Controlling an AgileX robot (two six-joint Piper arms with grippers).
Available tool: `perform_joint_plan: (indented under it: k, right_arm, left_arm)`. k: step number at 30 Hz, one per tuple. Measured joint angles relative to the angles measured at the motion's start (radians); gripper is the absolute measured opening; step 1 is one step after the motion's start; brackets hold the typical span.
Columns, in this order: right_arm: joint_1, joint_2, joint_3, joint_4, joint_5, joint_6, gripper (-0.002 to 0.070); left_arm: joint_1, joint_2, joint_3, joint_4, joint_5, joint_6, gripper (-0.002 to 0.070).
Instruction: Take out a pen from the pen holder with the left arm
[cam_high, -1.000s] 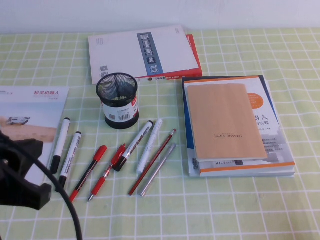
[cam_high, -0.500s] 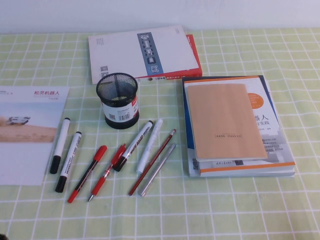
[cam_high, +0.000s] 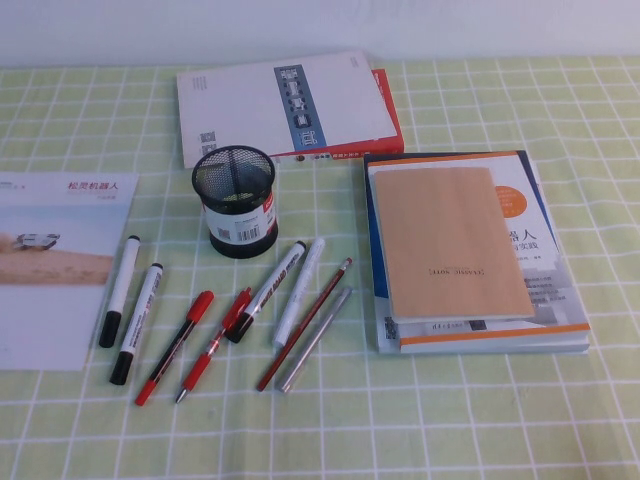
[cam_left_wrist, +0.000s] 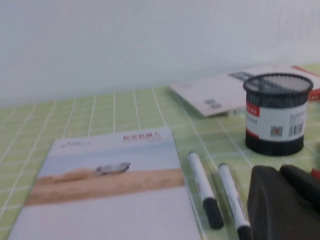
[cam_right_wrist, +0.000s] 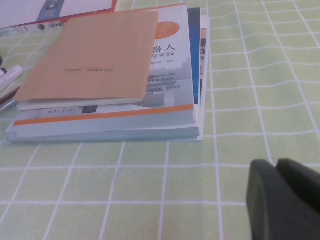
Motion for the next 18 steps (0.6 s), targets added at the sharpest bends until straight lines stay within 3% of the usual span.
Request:
perform_joint_plan:
  k: [9, 18]
  right_arm:
    - [0.000, 0.000, 0.000, 0.000, 0.000, 0.000, -0.0015]
    - [0.000, 0.000, 0.000, 0.000, 0.000, 0.000, -0.0015]
  left_arm:
    - [0.011, 0.000, 0.000, -0.007, 0.242, 0.001, -0.0003]
    - [0.011, 0.000, 0.000, -0.007, 0.264, 0.004, -0.0003]
